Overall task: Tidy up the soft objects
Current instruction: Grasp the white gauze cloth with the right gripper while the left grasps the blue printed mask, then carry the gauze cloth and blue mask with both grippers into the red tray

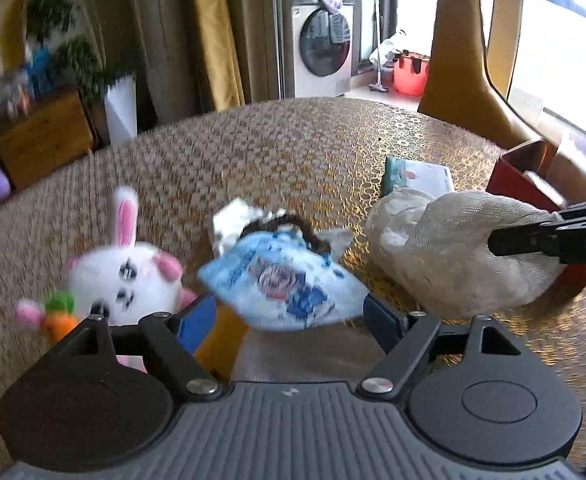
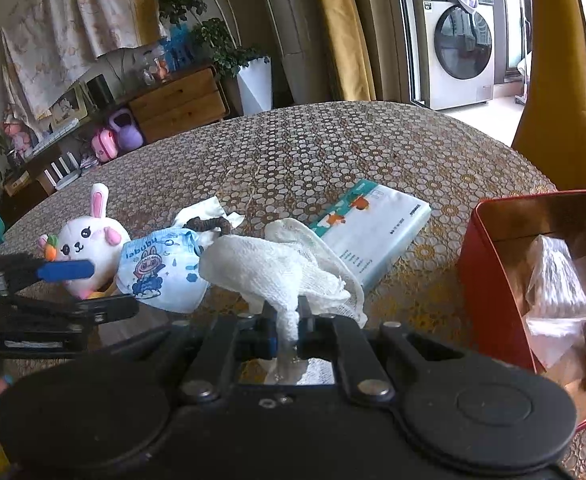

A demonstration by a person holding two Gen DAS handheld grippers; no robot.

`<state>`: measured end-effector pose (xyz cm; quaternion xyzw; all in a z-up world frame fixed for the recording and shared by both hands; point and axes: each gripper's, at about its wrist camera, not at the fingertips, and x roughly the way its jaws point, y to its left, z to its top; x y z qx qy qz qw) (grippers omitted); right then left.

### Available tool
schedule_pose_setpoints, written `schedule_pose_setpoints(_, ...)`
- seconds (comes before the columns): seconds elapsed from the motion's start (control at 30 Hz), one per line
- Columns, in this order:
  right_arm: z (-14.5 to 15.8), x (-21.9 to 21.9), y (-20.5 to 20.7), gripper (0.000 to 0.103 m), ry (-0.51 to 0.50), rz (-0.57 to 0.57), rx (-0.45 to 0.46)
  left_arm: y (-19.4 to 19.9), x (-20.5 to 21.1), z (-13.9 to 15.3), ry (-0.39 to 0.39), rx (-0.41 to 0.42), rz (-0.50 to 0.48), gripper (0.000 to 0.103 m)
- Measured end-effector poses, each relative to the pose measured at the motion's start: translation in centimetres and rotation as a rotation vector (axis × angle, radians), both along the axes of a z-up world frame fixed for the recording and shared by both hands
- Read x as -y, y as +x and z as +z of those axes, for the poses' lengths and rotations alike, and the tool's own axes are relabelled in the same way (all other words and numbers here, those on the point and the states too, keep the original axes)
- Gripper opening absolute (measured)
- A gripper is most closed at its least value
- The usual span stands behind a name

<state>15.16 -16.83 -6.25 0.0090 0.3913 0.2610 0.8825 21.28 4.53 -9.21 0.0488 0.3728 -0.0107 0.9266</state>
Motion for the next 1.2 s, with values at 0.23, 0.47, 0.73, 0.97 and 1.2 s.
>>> schedule_pose_setpoints(0.23, -0.6, 0.0, 0.5, 0.008, 0.000, -0.004, -0.029, 0.5, 3.6, -1.4, 0.144, 0.019, -0.119, 0.081)
schedule_pose_setpoints(0.47, -1.0, -0.4, 0.8, 0.008, 0.002, 0.002, -0.046, 3.5, 1.6, -2.8, 0.134, -0.041, 0.041, 0.081)
schedule_pose_setpoints(0.73, -1.3, -0.5, 1.0, 0.008, 0.011, 0.005, -0.064, 4.9, -0.2, -3.4, 0.072, -0.086, 0.078, 0.063)
schedule_pose_setpoints(0.97, -1.5, -0.4, 1.1, 0.008, 0.023, -0.011, -0.072, 5.0, -1.7, -2.7, 0.006, -0.069, 0.121, 0.031)
schedule_pose_setpoints(1.2, -0.6, -0.2, 0.4, 0.008, 0.045, -0.032, -0.052, 4.6, -3.2, -0.3, -0.078, -0.028, 0.150, 0.022)
